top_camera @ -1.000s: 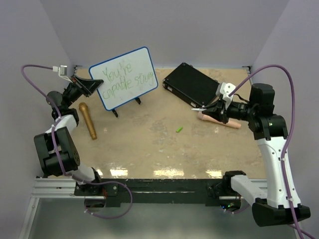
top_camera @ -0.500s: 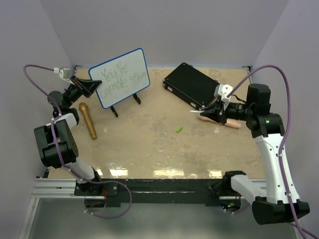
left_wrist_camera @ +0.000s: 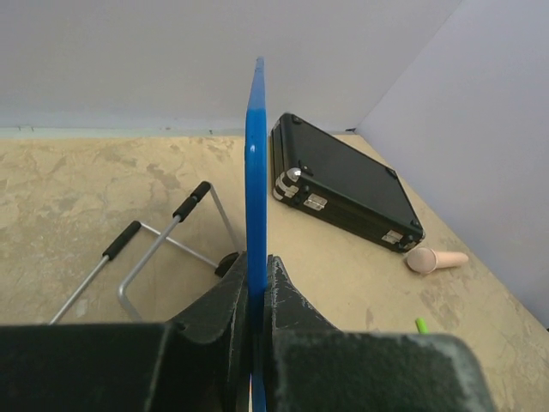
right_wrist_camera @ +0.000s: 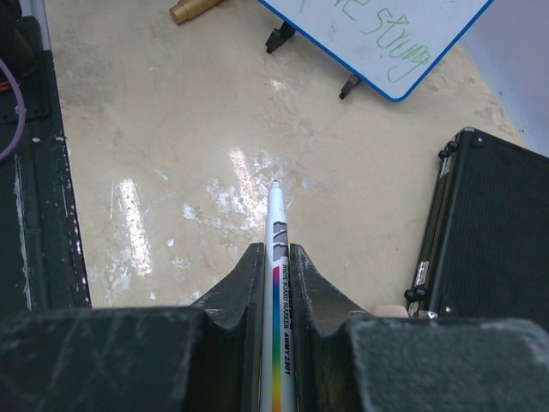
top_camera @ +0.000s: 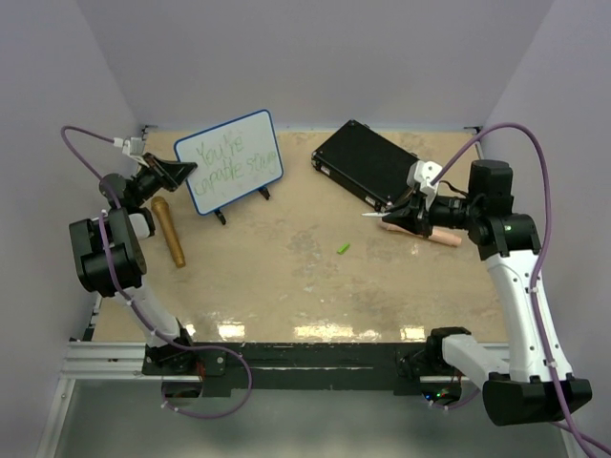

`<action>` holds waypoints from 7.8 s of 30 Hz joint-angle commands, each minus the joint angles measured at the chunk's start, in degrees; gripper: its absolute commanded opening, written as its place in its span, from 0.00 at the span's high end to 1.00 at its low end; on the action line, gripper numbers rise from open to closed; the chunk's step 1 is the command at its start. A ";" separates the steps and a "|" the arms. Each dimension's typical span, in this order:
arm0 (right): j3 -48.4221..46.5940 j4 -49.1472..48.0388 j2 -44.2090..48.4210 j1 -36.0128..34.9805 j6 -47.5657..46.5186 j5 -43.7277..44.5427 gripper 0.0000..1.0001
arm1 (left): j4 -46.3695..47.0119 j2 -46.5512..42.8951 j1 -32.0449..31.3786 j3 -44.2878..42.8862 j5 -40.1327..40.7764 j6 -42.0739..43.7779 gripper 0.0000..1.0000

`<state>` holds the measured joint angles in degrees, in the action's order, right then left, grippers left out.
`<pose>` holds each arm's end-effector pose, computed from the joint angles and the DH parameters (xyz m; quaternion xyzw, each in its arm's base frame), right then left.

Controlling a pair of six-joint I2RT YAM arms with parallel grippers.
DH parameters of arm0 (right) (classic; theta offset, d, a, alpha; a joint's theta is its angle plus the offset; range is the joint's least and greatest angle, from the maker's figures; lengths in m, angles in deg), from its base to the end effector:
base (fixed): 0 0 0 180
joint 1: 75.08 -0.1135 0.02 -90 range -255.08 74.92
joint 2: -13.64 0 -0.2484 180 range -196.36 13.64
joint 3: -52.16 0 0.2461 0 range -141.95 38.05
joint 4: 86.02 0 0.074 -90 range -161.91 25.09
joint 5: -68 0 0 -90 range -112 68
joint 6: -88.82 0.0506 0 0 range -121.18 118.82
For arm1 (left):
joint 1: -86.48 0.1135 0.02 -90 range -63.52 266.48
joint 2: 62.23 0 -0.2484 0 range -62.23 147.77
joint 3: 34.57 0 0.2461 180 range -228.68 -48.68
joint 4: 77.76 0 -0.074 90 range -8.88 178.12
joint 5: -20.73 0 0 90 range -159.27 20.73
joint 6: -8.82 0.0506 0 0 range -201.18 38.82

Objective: Write a sentence on the whiteboard
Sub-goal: Put down the whiteboard on the whiteboard stand, then pick up the pen cap from the center of the board.

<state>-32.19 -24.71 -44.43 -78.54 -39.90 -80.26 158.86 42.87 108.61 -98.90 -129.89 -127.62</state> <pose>0.1887 0.0545 0.3755 -0.4885 0.6422 0.2895 0.5150 0.3558 0.0971 0.2196 0.0395 0.6568 -0.4425 0.6093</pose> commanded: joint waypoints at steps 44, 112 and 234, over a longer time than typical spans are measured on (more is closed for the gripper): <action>-1.57 3.34 -4.95 0.13 -4.44 -0.80 1.00 | 37.89 17.60 4.68 -5.60 -6.18 13.56 0.83; 5.81 -2.82 -3.98 6.71 0.23 1.92 1.00 | -77.76 -6.42 -65.99 -15.42 48.49 30.96 0.41; 8.45 3.07 -12.15 8.56 -10.14 -0.89 1.00 | -91.85 6.88 -68.54 -19.67 56.05 49.33 1.00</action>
<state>-23.93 -22.15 -54.70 -70.13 -48.25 -78.66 64.18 50.08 39.87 -123.77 -72.45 -81.50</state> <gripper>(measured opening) 0.135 0.063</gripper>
